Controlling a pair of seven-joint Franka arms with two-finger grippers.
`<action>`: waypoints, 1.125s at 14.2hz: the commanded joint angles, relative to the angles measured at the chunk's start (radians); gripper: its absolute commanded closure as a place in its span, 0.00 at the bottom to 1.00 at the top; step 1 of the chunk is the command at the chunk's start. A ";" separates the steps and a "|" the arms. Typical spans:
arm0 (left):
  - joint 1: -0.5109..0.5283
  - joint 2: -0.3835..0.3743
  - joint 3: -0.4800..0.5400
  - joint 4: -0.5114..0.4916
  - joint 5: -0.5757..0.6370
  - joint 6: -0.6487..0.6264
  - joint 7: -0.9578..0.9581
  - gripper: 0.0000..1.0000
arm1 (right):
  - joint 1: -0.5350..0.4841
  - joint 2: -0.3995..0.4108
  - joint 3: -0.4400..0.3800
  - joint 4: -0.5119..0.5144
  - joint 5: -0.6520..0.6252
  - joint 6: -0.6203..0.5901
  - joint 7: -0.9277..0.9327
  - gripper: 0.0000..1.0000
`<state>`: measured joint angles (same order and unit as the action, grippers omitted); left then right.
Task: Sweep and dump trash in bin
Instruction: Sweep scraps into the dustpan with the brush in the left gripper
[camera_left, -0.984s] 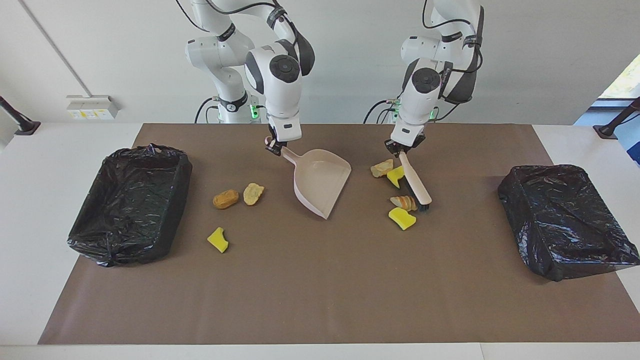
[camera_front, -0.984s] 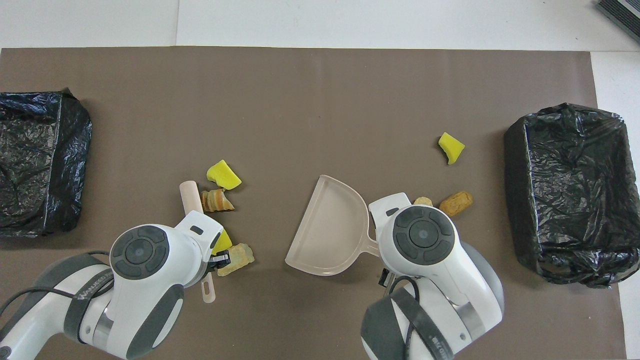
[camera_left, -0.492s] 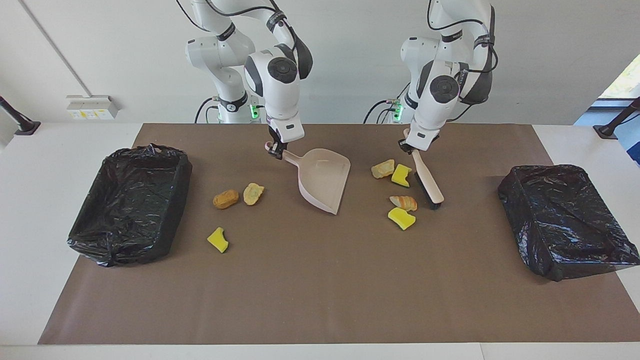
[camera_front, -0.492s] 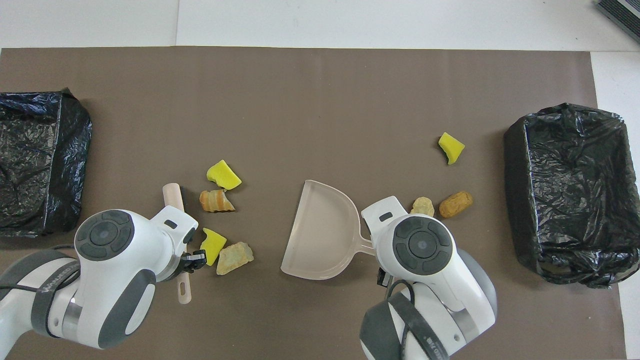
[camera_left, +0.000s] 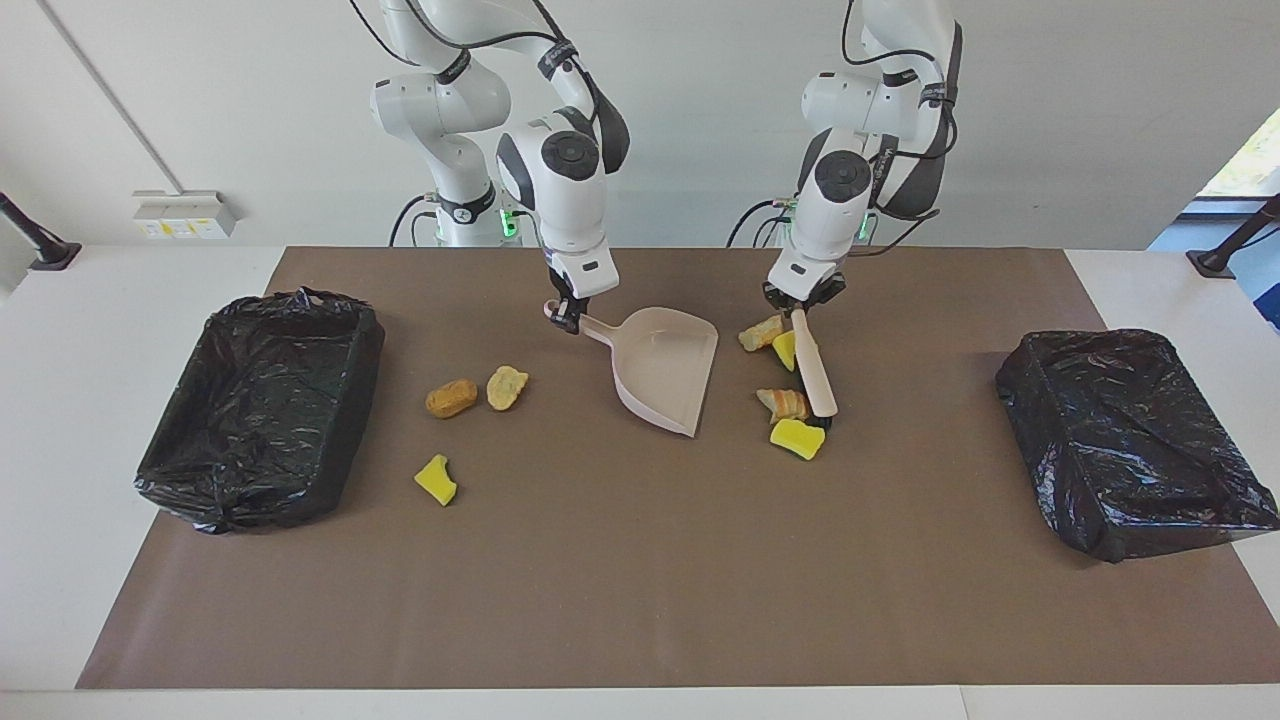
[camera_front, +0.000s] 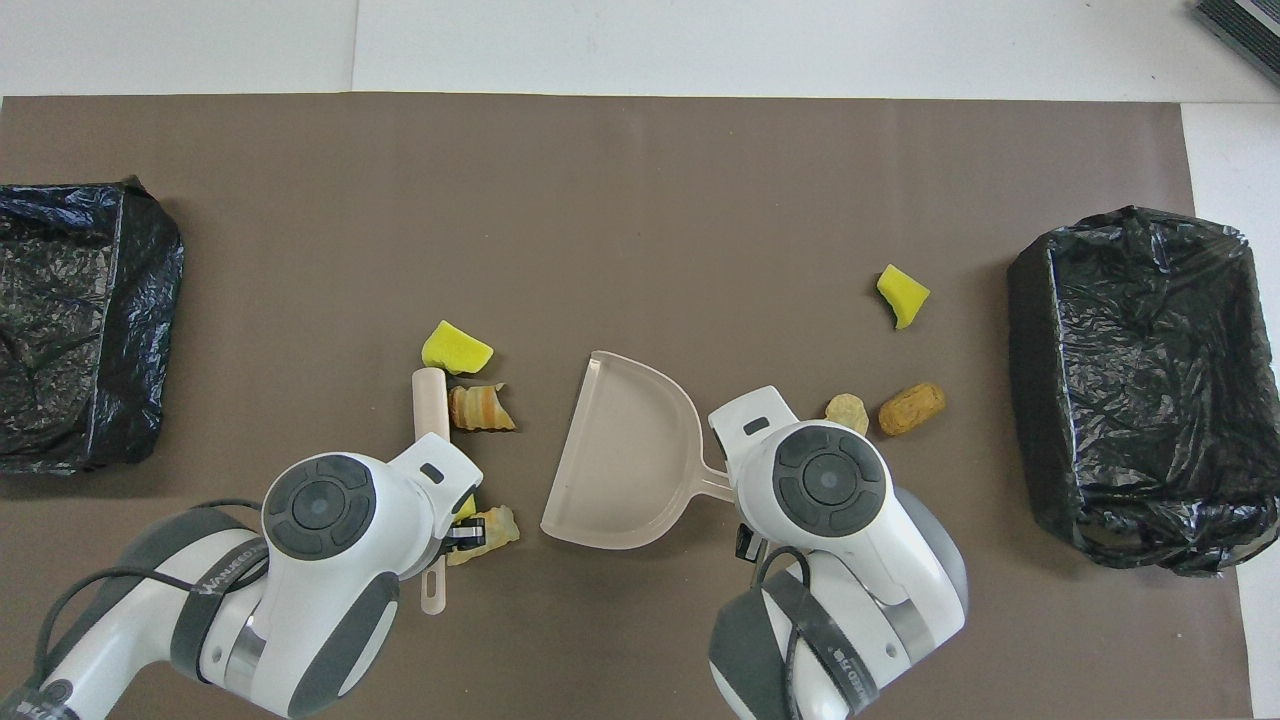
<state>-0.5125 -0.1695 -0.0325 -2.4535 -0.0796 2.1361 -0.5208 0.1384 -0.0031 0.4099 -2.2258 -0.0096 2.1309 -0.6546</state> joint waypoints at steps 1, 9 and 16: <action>-0.104 0.014 0.011 0.027 -0.116 0.045 -0.008 1.00 | -0.010 0.038 0.007 0.047 0.028 -0.012 -0.014 1.00; -0.232 -0.005 0.011 0.176 -0.198 -0.143 -0.096 1.00 | -0.019 0.058 0.004 0.080 0.066 -0.094 -0.085 1.00; -0.198 -0.180 0.006 0.016 -0.157 -0.352 -0.531 1.00 | -0.020 0.063 0.000 0.078 0.045 -0.050 -0.256 1.00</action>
<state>-0.7193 -0.2828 -0.0180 -2.3429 -0.2528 1.7803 -0.9546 0.1336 0.0479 0.4053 -2.1609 0.0332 2.0626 -0.8043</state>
